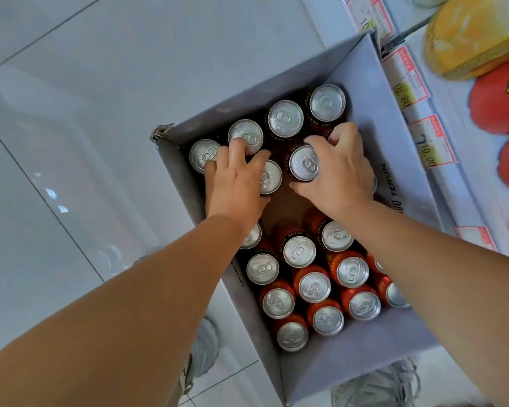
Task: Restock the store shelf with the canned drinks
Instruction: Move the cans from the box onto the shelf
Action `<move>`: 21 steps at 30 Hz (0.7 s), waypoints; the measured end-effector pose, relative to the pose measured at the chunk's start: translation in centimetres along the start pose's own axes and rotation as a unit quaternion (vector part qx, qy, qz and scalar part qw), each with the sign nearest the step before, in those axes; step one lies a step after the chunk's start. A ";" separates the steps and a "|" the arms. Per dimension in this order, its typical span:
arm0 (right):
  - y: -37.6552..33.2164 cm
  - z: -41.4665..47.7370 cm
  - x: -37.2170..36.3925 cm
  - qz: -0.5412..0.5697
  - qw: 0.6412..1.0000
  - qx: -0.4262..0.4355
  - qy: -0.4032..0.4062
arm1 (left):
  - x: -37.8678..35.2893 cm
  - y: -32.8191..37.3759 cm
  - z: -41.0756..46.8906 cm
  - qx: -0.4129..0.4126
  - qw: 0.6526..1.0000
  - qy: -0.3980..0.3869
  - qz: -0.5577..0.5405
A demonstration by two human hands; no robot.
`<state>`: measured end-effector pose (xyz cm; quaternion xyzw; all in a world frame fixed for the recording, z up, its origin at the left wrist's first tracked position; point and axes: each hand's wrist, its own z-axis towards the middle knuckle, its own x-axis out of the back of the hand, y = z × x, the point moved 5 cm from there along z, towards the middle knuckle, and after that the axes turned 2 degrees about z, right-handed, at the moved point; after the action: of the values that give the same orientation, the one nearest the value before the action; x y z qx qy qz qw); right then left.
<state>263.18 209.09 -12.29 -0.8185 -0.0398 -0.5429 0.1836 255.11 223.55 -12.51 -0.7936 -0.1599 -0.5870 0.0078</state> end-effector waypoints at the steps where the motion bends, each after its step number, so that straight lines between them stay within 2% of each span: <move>1: 0.1 -0.4 0.3 0.024 1.000 0.000 -0.001 | 0.2 0.0 -0.1 0.006 1.000 0.002 -0.022; 5: -0.1 -2.7 3.2 0.114 0.993 -0.018 -0.009 | 2.9 0.2 -1.5 0.030 0.990 0.001 -0.139; 7: -0.2 -4.4 5.9 0.172 0.984 -0.052 -0.004 | 5.7 0.5 -2.8 0.039 0.967 -0.008 -0.253; 9: -0.7 -6.4 9.2 0.228 0.970 -0.084 0.000 | 9.2 0.9 -4.1 0.052 0.939 -0.055 -0.335; 11: -1.3 -8.3 12.3 0.260 0.960 -0.103 -0.005 | 12.4 1.3 -5.2 0.043 0.932 -0.082 -0.350; 13: -2.6 -10.0 16.9 0.289 0.952 -0.104 0.004 | 17.4 1.8 -6.1 0.022 0.933 -0.074 -0.352; 21: -8.9 -14.5 39.4 0.346 0.931 -0.063 0.096 | 41.1 5.7 -7.7 -0.084 0.940 0.011 -0.332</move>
<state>264.17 207.13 30.60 -0.7356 0.2976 -0.5231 0.3108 260.10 226.69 29.31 -0.6872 -0.3641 -0.5760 -0.2520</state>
